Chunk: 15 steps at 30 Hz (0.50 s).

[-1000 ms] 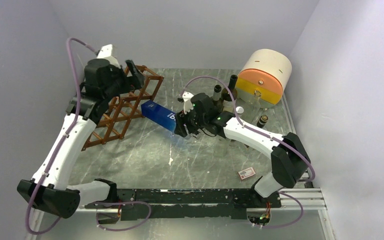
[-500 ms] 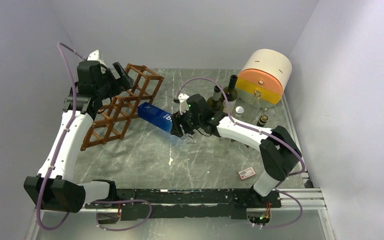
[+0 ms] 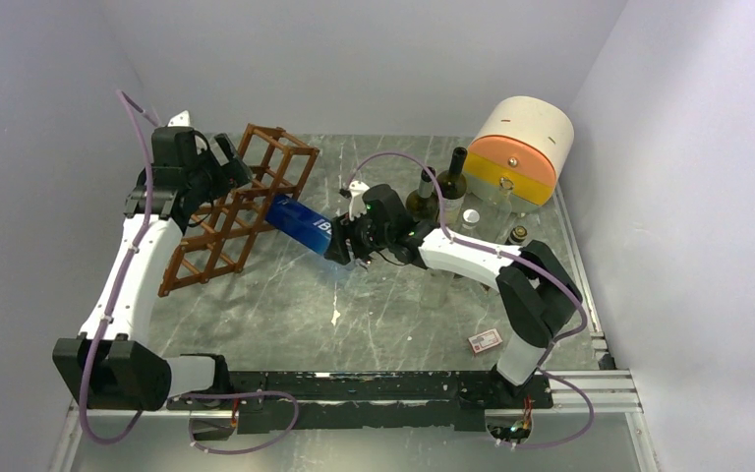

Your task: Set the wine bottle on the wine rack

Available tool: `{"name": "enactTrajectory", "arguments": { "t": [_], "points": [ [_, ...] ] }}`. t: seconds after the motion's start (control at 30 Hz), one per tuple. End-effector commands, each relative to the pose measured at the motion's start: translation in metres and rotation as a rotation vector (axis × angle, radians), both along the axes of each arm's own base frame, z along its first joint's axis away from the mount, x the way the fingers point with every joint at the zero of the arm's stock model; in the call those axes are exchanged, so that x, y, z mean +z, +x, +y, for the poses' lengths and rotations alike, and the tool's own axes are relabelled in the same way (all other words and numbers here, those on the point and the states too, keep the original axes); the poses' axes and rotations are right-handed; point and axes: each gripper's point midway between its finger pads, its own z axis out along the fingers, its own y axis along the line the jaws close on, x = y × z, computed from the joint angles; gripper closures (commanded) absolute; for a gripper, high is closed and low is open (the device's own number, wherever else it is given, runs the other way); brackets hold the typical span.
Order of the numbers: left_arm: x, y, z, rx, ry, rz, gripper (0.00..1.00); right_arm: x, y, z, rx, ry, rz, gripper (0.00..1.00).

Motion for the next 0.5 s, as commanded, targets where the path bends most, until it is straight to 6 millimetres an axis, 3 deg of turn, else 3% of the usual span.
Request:
{"name": "enactTrajectory", "arguments": {
  "t": [0.0, 0.47],
  "points": [
    [-0.014, -0.002, 0.001, -0.022, 0.001, 0.041, 0.03, 0.102, 0.023, 0.036, 0.026, 0.280, -0.229, 1.00],
    [-0.026, -0.005, -0.005, -0.075, -0.001, 0.079, 0.03, 0.093, 0.033, 0.074, 0.019, 0.446, -0.069, 1.00]
  ]
}}
